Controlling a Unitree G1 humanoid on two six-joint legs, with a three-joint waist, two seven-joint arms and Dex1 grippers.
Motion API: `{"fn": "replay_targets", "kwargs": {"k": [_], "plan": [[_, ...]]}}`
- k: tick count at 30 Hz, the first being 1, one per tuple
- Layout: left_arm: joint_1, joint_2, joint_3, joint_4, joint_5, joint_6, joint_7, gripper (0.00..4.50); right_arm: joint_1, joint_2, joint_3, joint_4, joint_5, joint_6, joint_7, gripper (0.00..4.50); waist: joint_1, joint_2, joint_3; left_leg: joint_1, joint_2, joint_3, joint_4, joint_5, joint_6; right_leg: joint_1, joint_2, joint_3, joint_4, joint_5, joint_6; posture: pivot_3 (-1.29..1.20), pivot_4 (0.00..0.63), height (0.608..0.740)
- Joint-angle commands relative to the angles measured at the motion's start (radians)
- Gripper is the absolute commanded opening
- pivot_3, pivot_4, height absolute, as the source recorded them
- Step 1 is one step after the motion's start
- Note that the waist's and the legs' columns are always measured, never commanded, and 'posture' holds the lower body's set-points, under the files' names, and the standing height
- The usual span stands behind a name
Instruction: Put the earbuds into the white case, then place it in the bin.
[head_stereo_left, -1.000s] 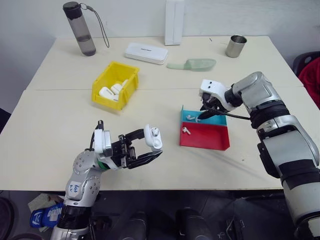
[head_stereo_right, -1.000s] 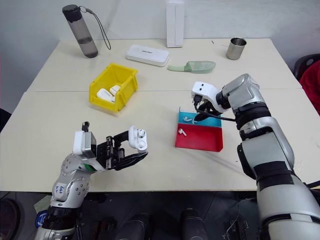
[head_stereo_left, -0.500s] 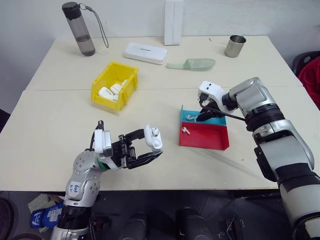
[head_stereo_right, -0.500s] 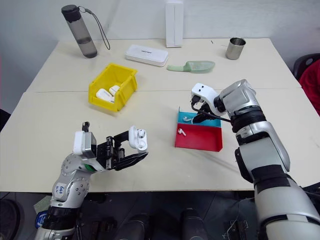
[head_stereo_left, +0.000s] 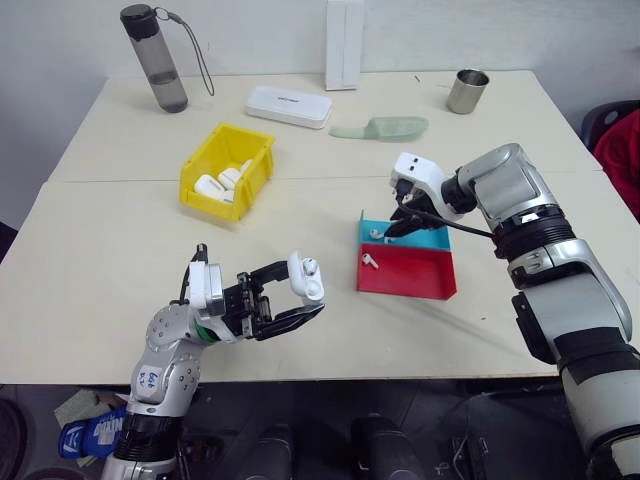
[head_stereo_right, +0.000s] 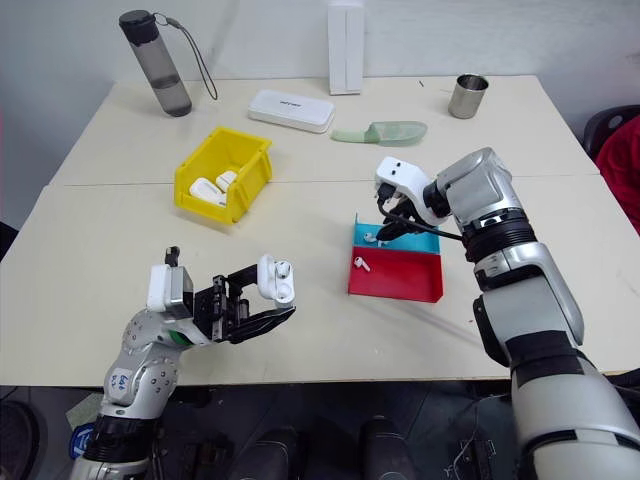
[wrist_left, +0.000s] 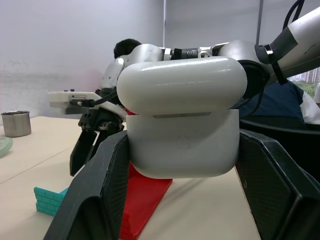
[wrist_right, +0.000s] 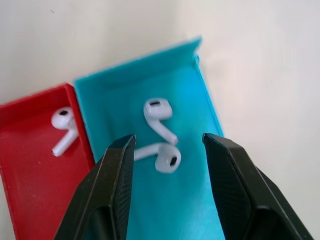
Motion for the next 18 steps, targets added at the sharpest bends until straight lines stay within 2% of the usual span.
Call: {"fn": "replay_targets", "kwargs": {"k": [1,8,18], "plan": [[0.006,0.008,0.008,-0.039,-0.009,-0.007,0.001,2.76,-0.012,0.011,0.017,-0.004,-0.018,-0.09,-0.015,2.14,0.0,0.0,0.0,0.0,0.0,0.0,0.0,0.0,0.0,0.0,0.0,0.0,0.0,0.0,0.0,0.0,0.15,0.74],[0.017,0.014,0.016,-0.045,-0.01,-0.006,0.007,2.76,-0.035,0.04,0.035,0.085,-0.047,-0.216,-0.039,2.14,0.0,0.0,0.0,0.0,0.0,0.0,0.0,0.0,0.0,0.0,0.0,0.0,0.0,0.0,0.0,0.0,0.15,0.74],[0.027,0.018,0.018,-0.055,-0.01,-0.009,0.016,2.76,-0.053,0.071,0.055,0.181,-0.092,-0.304,-0.057,2.14,-0.002,0.0,0.0,0.0,0.0,0.0,0.0,0.0,0.0,0.0,0.0,0.0,0.0,0.0,0.0,0.0,0.15,0.74]]}}
